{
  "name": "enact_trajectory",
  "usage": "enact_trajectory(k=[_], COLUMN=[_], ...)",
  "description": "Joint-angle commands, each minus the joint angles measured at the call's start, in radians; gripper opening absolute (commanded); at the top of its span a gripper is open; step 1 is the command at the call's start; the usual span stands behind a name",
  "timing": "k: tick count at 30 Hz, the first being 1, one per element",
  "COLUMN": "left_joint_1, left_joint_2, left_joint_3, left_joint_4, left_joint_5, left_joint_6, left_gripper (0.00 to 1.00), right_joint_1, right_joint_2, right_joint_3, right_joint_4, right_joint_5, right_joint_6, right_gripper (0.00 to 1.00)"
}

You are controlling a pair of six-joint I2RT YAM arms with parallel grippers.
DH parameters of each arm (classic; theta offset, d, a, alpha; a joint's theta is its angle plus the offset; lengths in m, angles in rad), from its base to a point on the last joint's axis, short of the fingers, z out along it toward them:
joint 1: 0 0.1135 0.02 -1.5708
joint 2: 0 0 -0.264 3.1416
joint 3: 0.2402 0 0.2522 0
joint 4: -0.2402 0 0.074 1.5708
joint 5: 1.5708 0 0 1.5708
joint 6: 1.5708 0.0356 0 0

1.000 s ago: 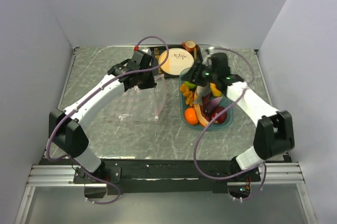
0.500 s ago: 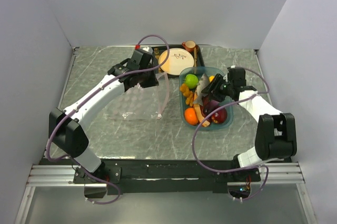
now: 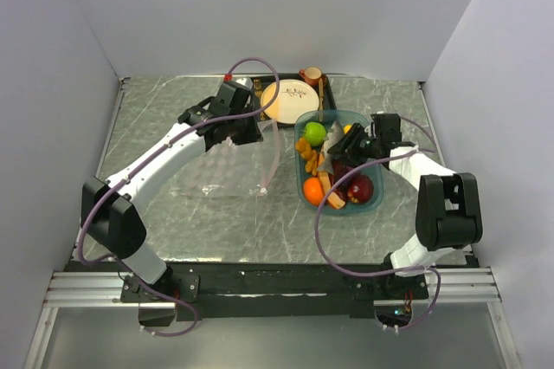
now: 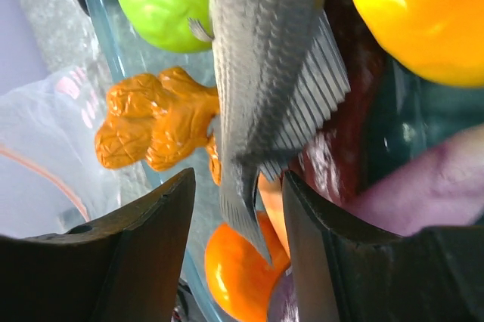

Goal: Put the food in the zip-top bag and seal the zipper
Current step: Pick up the fake fish from the bin.

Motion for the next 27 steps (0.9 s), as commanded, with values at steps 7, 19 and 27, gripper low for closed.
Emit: enact_trajectory(k=[7,19,27], left_joint_1=[0.003,0.003,0.003], left_joint_2=[-0.005,0.008,-0.002], left_joint_3=[-0.009,-0.004,-0.024], left_joint_4=[0.050,0.053,0.064], left_joint_5=[0.038,0.044,0.047], left_joint_6=[0.008,0.008,0.002], left_gripper=[0.01,0.01,0.01], right_joint_1=[-0.008,-0.010,-0.010], right_joint_2=[0.085,-0.007,-0.080], right_joint_3=[-0.010,-0.062,-0.089], right_joint_4=[0.134,0.206,0.206], right_joint_5=[-0.083,-0.138,-0.138], right_joint_6=[0.060,0.058,0.040], right_gripper=[0.52,0.22,0.12])
